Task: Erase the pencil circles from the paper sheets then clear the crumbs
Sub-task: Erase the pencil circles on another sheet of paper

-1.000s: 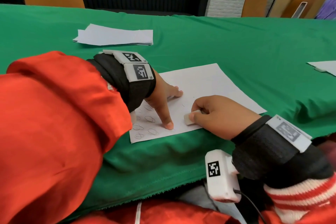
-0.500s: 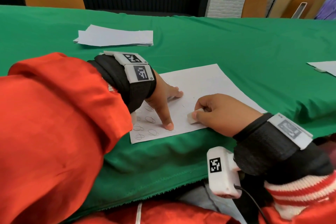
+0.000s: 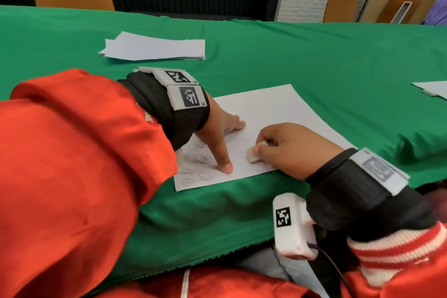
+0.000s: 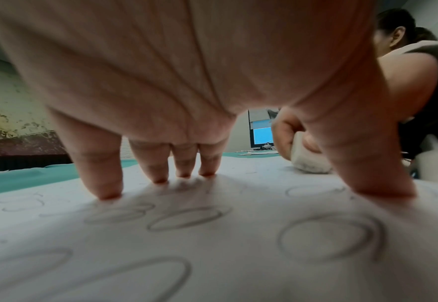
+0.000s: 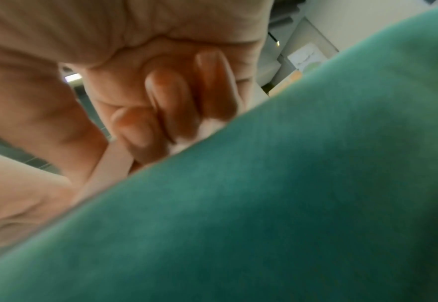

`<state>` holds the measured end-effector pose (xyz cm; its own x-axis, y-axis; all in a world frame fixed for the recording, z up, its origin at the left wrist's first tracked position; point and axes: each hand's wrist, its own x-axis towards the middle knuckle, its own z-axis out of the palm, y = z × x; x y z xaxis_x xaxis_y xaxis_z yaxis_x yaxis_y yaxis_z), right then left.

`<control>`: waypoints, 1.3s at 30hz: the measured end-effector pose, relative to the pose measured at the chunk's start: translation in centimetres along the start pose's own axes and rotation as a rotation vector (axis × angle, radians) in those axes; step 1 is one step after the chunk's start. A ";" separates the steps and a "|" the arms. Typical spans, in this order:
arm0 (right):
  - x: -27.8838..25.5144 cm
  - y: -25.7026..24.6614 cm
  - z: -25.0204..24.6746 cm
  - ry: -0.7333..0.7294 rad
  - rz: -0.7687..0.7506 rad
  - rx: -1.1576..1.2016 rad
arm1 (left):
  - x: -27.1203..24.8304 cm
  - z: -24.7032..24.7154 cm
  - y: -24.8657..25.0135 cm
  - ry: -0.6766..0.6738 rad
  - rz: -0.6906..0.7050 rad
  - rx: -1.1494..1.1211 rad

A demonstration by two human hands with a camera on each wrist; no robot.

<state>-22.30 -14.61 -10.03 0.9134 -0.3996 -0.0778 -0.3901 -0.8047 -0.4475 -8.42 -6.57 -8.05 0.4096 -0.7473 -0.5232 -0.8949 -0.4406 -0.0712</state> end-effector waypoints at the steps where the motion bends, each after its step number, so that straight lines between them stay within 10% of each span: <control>1: 0.0 -0.1 0.0 -0.008 -0.004 -0.004 | 0.0 0.0 0.0 -0.001 0.001 -0.001; 39: 1.1 -1.1 0.1 -0.086 -0.045 -0.026 | 0.2 0.0 -0.2 -0.011 0.020 0.003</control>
<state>-20.88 -14.08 -9.64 0.9362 -0.3248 -0.1346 -0.3505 -0.8325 -0.4290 -8.16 -6.61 -8.16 0.3894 -0.7504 -0.5342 -0.9035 -0.4240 -0.0629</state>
